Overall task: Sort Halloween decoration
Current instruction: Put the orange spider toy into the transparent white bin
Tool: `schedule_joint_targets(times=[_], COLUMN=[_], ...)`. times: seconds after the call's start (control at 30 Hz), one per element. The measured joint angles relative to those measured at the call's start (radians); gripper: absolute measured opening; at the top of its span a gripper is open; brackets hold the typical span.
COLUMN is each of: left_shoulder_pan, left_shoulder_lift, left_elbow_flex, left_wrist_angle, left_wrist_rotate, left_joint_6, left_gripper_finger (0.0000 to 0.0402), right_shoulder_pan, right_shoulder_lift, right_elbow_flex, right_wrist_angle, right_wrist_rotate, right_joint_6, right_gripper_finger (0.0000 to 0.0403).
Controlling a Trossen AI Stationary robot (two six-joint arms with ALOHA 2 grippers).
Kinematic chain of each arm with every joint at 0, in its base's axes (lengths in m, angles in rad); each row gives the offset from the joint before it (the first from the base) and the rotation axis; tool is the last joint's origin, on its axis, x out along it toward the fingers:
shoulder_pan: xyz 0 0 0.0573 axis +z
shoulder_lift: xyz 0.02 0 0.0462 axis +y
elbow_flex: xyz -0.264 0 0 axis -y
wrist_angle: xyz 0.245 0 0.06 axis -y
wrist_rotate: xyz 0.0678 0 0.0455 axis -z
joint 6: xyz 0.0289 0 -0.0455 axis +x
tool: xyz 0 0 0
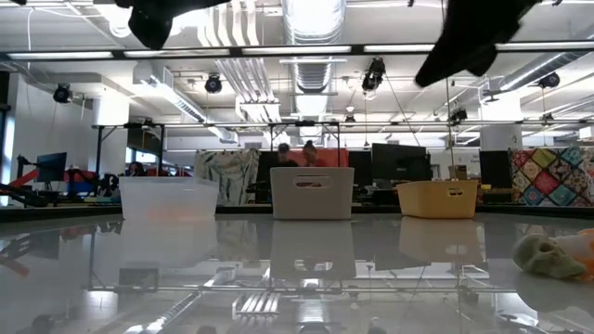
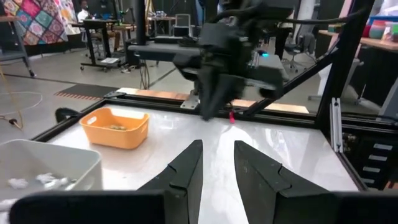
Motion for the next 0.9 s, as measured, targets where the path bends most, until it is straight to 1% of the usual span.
schedule_joint_targets(times=[0.1, 0.2, 0.37, 0.47, 0.6, 0.73, 0.9], left_shoulder_pan=[0.000, 0.000, -0.001, -0.001, -0.002, -0.010, -0.026], left_shoulder_lift=[0.074, 0.146, 0.268, 0.338, 0.425, 0.505, 0.586], left_elbow_flex=[0.020, 0.061, 0.145, 0.189, 0.246, 0.303, 0.360], left_wrist_angle=[0.058, 0.059, 0.060, 0.061, 0.060, 0.073, 0.096], left_wrist_rotate=[0.001, 0.001, 0.001, 0.011, 0.087, 0.133, 0.137], left_joint_6=[0.006, 0.012, 0.054, 0.072, 0.079, 0.079, 0.079], left_gripper_finger=[0.0075, 0.0075, 0.0075, 0.0075, 0.0075, 0.0075, 0.0075], right_shoulder_pan=[0.103, 0.189, 0.289, 0.331, 0.372, 0.404, 0.440], right_shoulder_lift=[0.016, 0.040, 0.100, 0.158, 0.244, 0.315, 0.375], right_elbow_flex=[0.000, 0.000, 0.000, -0.001, -0.001, -0.001, -0.001], right_wrist_angle=[0.028, 0.068, 0.128, 0.165, 0.247, 0.308, 0.319], right_wrist_rotate=[-0.001, 0.000, 0.002, 0.002, 0.002, 0.002, 0.002], right_joint_6=[0.007, 0.023, 0.084, 0.110, 0.119, 0.139, 0.214], right_gripper_finger=[0.0009, 0.0009, 0.0009, 0.0009, 0.0009, 0.0009, 0.0009])
